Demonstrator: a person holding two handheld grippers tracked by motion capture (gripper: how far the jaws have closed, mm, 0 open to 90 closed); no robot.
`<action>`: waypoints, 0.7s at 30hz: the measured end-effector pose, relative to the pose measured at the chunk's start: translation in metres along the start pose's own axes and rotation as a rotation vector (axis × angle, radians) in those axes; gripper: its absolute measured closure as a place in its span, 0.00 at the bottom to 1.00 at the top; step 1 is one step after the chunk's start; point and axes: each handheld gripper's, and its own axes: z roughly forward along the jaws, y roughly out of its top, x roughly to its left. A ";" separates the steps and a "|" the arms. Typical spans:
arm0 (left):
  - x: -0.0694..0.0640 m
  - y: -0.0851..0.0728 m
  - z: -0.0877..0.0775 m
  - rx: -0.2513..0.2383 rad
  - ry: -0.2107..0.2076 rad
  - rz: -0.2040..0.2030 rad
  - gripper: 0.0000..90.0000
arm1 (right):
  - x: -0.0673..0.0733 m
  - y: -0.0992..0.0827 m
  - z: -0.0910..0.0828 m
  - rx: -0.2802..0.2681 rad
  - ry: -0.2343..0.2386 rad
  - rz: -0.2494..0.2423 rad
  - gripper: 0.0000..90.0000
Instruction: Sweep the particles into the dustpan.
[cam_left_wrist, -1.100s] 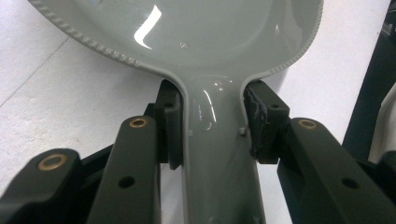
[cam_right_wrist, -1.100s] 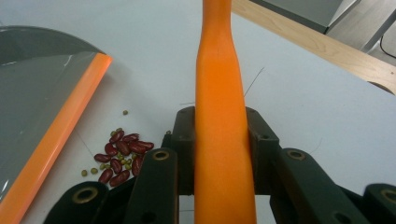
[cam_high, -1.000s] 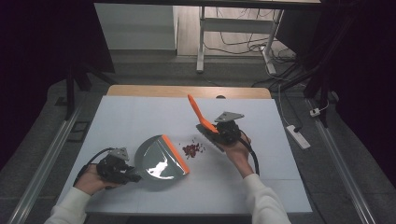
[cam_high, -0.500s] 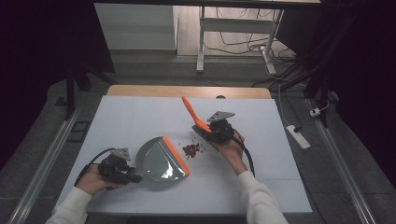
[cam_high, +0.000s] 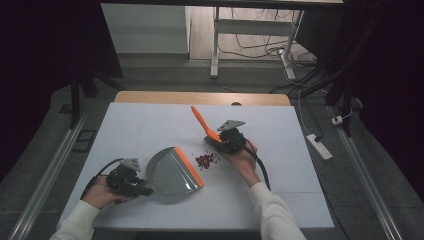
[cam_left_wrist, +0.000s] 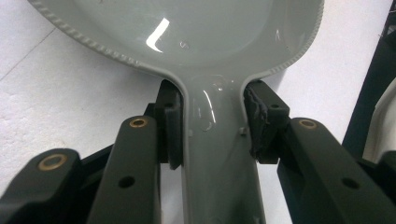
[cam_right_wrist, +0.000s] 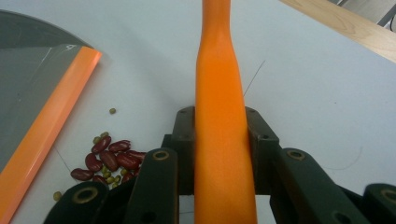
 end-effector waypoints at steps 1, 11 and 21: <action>0.000 0.000 0.000 -0.001 -0.002 -0.001 0.68 | 0.001 0.000 0.001 0.003 0.001 -0.004 0.78; 0.000 0.000 0.001 0.004 -0.005 -0.002 0.68 | 0.012 0.004 0.006 0.010 0.012 -0.024 0.78; 0.000 0.001 0.002 0.008 -0.009 -0.005 0.68 | 0.021 0.005 0.006 0.009 0.044 -0.036 0.78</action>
